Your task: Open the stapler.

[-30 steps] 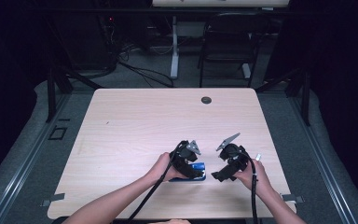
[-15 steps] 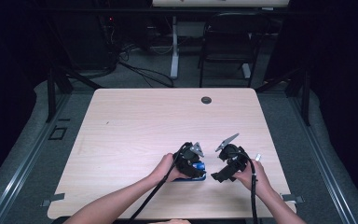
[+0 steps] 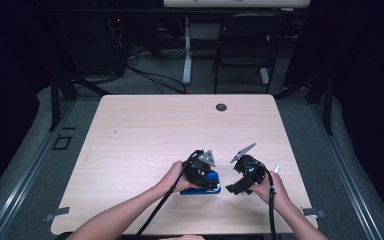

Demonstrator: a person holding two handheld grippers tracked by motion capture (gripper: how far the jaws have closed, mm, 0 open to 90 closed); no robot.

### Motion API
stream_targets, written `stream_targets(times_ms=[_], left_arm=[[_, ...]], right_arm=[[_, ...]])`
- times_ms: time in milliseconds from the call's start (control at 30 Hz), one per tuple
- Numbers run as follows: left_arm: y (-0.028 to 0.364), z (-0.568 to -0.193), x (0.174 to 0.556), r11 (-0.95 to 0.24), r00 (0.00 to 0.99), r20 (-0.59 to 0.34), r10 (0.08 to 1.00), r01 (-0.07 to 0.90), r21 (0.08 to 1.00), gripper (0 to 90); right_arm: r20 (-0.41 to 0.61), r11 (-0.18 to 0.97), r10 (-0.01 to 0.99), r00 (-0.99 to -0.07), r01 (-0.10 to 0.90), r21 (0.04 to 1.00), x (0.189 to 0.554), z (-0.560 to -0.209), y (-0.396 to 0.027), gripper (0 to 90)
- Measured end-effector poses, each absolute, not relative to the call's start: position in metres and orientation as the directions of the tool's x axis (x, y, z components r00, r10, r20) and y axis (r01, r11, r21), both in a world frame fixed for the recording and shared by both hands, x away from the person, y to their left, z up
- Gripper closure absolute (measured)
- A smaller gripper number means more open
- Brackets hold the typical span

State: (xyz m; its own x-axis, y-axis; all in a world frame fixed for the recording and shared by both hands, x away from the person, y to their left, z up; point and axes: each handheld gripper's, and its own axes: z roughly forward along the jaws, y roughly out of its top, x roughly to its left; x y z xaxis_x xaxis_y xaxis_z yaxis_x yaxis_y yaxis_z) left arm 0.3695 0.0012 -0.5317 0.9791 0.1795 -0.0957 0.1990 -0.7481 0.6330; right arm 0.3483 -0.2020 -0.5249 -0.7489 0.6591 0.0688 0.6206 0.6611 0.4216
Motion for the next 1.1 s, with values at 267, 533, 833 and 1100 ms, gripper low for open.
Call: stream_targets(times_ms=[267,533,833,1100], left_arm=[[0.010,-0.525,0.371,-0.728,0.983,-0.098,0.155,0.181,0.661,63.4],[0.014,-0.521,0.370,-0.723,0.986,-0.079,0.145,0.161,0.671,64.2],[0.016,-0.519,0.370,-0.723,0.988,-0.074,0.134,0.148,0.675,64.7],[0.018,-0.516,0.369,-0.722,0.989,-0.066,0.131,0.140,0.677,65.1]], right_arm=[[0.177,0.547,0.664,-0.727,0.633,0.547,0.350,-0.519,-0.204,63.1],[0.266,0.477,0.637,-0.723,0.642,0.600,0.355,-0.520,-0.194,85.8],[0.240,0.533,0.619,-0.748,0.624,0.571,0.353,-0.529,-0.177,89.0],[0.188,0.566,0.616,-0.765,0.596,0.569,0.352,-0.532,-0.169,90.0]])
